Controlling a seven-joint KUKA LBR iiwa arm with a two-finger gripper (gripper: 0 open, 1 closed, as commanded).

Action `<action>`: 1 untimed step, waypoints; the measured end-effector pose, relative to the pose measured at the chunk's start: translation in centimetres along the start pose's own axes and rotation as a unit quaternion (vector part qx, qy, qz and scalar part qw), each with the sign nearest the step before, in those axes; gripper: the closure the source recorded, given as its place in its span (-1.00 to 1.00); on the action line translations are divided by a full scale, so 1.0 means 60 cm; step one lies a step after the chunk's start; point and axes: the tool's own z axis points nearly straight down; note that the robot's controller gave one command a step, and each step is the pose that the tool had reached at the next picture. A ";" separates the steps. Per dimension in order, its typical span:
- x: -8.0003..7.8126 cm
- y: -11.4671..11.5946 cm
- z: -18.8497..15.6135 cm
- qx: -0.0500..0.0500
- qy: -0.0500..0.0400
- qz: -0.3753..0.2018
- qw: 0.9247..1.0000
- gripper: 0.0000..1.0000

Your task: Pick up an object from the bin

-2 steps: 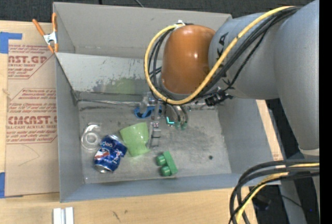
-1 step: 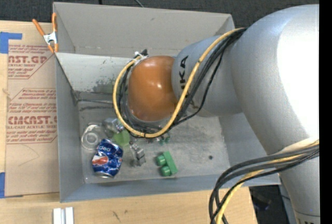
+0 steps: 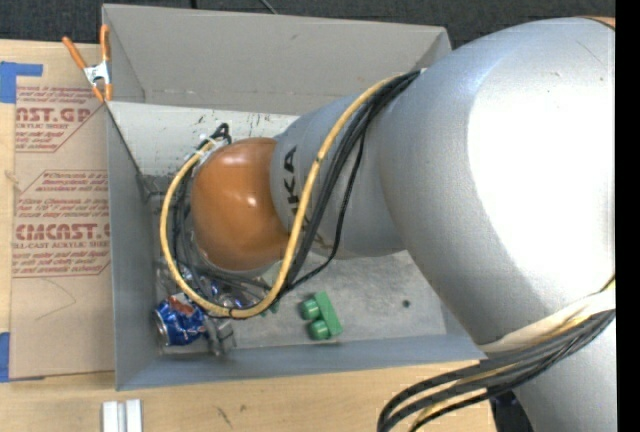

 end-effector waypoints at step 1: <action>0.001 -0.007 0.001 0.001 0.000 0.003 1.000 1.00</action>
Offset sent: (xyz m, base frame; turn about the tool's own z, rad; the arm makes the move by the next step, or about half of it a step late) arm 0.0000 0.0000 0.0000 0.0000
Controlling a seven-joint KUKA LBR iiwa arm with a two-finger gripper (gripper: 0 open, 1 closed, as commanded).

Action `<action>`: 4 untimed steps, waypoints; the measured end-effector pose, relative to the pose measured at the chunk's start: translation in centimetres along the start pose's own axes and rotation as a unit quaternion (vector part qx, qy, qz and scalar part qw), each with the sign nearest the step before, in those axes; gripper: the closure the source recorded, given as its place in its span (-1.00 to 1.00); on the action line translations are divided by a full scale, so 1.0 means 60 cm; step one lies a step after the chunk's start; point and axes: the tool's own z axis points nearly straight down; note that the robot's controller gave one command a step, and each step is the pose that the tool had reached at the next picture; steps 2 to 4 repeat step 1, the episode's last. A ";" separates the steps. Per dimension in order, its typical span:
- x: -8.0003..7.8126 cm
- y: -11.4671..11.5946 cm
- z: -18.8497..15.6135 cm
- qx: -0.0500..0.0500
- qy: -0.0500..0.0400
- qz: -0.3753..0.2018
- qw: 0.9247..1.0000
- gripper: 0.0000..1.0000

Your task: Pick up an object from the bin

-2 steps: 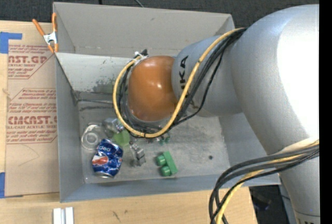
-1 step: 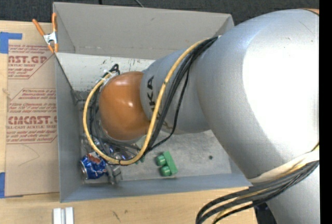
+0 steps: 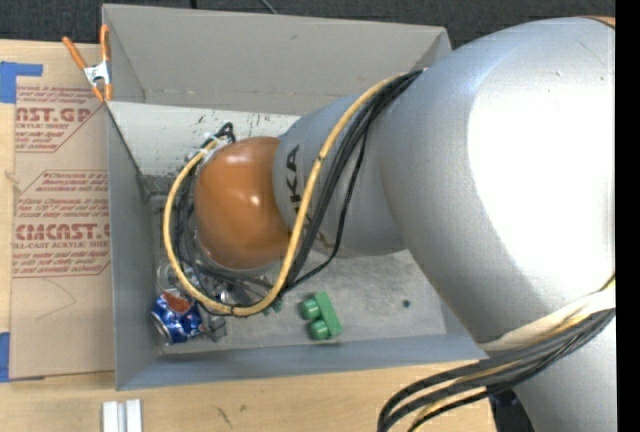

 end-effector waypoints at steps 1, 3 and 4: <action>-0.018 0.005 -0.234 0.001 -0.005 0.013 1.000 1.00; -0.018 0.005 -0.234 0.001 -0.005 0.013 1.000 1.00; -0.018 0.005 -0.234 0.001 -0.005 0.013 1.000 1.00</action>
Offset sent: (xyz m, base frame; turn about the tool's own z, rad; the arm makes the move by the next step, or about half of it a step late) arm 0.0061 0.0059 0.1358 0.0272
